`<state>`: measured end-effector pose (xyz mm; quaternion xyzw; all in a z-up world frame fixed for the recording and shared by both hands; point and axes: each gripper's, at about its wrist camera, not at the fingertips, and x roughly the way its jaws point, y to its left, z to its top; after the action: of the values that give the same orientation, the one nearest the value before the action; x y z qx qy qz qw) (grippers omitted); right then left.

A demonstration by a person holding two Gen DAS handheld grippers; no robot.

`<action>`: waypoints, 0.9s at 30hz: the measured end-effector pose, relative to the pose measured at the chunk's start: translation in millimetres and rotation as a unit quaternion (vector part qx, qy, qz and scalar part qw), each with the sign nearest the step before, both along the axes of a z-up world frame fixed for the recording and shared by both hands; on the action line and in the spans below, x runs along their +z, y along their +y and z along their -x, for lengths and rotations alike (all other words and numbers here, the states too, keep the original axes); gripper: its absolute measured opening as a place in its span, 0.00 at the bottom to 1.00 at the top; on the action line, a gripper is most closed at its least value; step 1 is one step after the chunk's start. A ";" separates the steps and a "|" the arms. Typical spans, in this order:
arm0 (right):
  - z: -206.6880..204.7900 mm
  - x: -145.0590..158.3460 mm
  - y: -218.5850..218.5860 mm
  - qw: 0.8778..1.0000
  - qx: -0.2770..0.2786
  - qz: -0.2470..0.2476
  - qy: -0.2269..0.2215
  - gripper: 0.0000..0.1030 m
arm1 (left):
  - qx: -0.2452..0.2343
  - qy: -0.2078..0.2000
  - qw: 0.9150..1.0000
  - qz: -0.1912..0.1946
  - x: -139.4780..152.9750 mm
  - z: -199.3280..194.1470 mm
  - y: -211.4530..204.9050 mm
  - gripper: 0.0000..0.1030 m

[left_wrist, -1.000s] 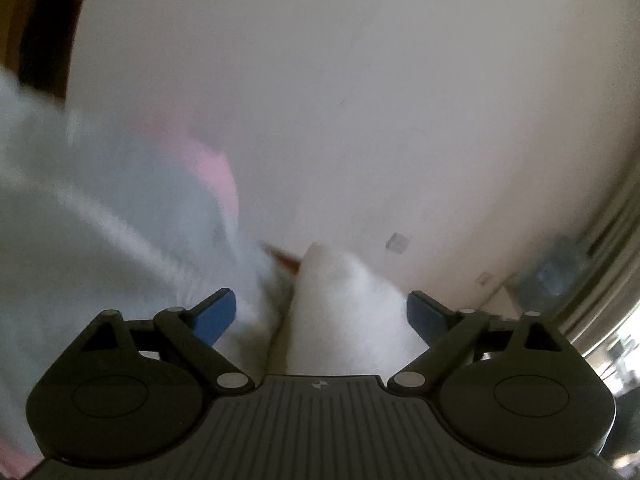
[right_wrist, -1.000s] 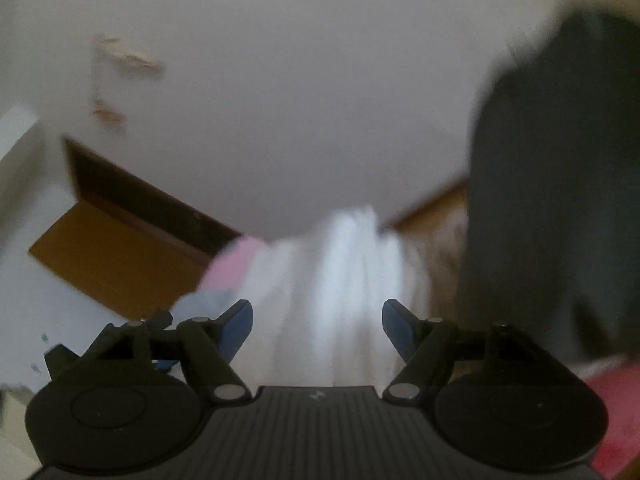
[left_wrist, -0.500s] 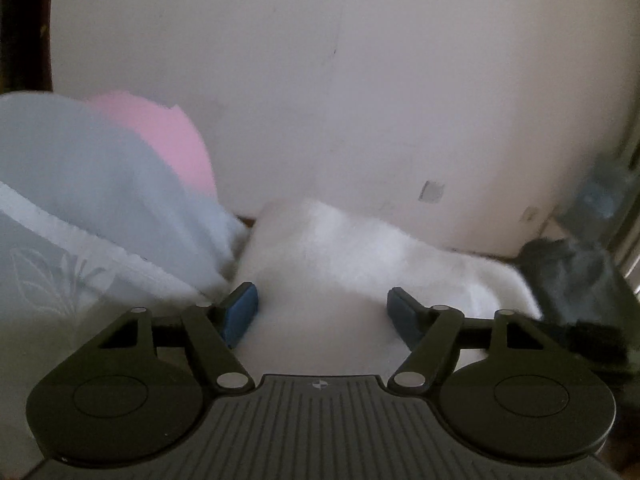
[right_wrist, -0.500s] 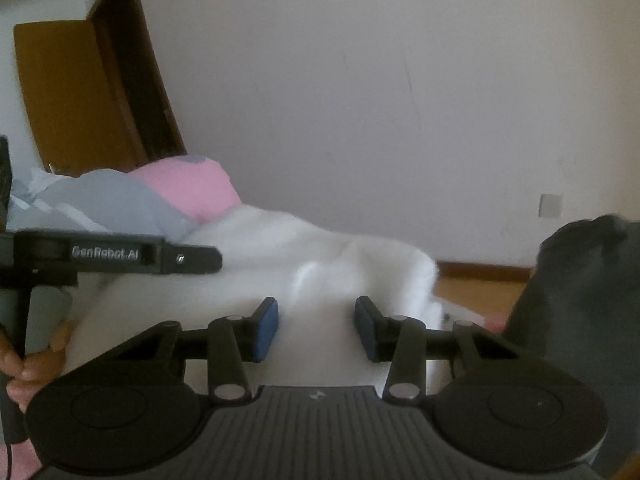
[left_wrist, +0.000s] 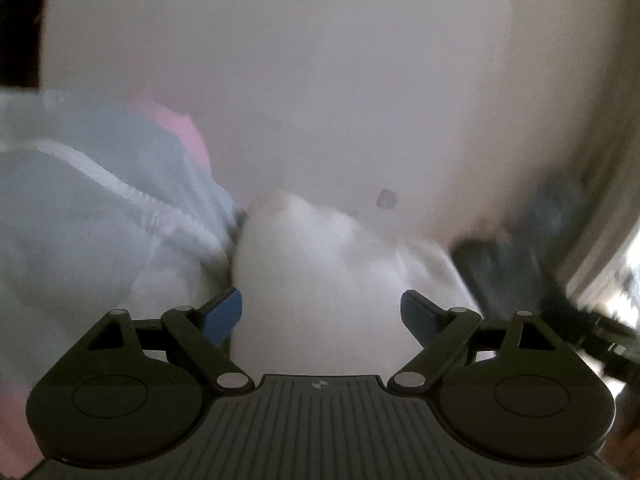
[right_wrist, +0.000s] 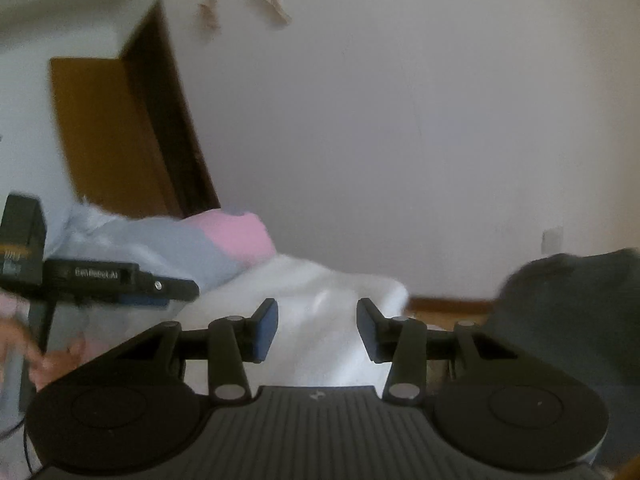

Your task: Fold clothes

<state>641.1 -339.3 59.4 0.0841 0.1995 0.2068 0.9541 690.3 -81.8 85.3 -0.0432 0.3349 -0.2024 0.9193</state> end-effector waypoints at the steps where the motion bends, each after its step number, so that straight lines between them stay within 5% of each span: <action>1: 19.9 -4.2 0.6 1.000 0.003 0.007 -0.002 0.46 | -0.011 -0.002 1.000 -0.015 -3.8 15.2 -1.0 0.86; 4: 51.9 -24.0 21.3 0.999 0.014 0.035 0.019 0.46 | -0.025 0.009 0.997 -0.075 -26.1 33.7 -13.1 0.86; 7: 37.4 -52.9 52.7 0.994 -0.001 0.086 0.073 0.44 | 0.009 0.023 0.996 -0.085 -49.0 47.0 -9.2 0.85; 9: 33.3 -60.5 64.7 0.988 -0.040 0.112 0.094 0.45 | 0.032 0.034 0.998 -0.049 -43.7 63.1 6.5 0.85; 15: 134.7 -26.5 61.7 0.983 -0.108 0.064 0.133 0.46 | 0.050 0.056 0.997 0.013 -9.6 159.5 65.6 0.93; 20: 226.3 9.0 87.0 0.970 -0.152 0.087 0.167 0.67 | 0.049 0.034 0.998 0.016 18.5 261.1 115.6 1.00; 27: 334.7 74.6 120.0 0.953 -0.227 0.096 0.178 1.00 | 0.066 0.017 0.997 0.022 56.3 336.6 152.1 1.00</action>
<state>306.4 -219.2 134.0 0.0704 0.3605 -0.0537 0.9285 353.6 70.3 141.6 -0.0889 0.3427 -0.1481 0.9234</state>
